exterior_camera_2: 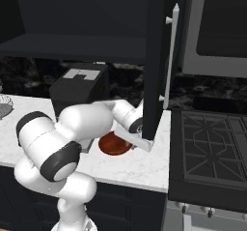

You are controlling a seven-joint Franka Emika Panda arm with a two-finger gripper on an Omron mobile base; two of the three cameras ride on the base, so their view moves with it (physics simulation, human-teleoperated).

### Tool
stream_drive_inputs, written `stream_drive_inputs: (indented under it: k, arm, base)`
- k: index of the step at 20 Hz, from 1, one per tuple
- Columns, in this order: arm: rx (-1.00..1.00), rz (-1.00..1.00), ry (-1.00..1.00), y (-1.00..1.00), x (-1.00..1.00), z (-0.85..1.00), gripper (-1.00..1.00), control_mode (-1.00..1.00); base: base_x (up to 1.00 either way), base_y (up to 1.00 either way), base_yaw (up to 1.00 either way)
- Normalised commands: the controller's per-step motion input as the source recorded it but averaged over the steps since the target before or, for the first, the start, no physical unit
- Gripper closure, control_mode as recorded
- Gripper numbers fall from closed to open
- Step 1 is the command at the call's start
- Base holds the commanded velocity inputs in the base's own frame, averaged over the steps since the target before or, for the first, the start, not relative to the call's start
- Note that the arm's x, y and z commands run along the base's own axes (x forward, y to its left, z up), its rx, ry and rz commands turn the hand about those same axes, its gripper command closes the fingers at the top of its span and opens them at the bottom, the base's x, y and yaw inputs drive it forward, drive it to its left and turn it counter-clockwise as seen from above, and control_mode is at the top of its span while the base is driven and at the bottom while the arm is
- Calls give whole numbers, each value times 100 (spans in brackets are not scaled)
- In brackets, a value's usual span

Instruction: Pick up the bowls on the counter and stack them on top of one another in the open cabinet. Place the smaller bowl on top of the larger bowl.

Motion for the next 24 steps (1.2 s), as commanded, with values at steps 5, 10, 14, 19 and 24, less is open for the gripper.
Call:
stream_drive_inputs:
  k: [5,10,14,19,24]
  arm:
    - [8,-16,2,1,0,31,100,-100]
    - [4,-16,0,2,0,26,100,-100]
    - [1,-10,1,1,20,29,100,-100]
    - [3,-2,1,0,50,19,100,-100]
    - [3,0,0,-7,65,4,100,-100]
  base:
    - [0,0,0]
    - [0,0,0]
    - [0,0,0]
    - [0,0,0]
    - [0,0,0]
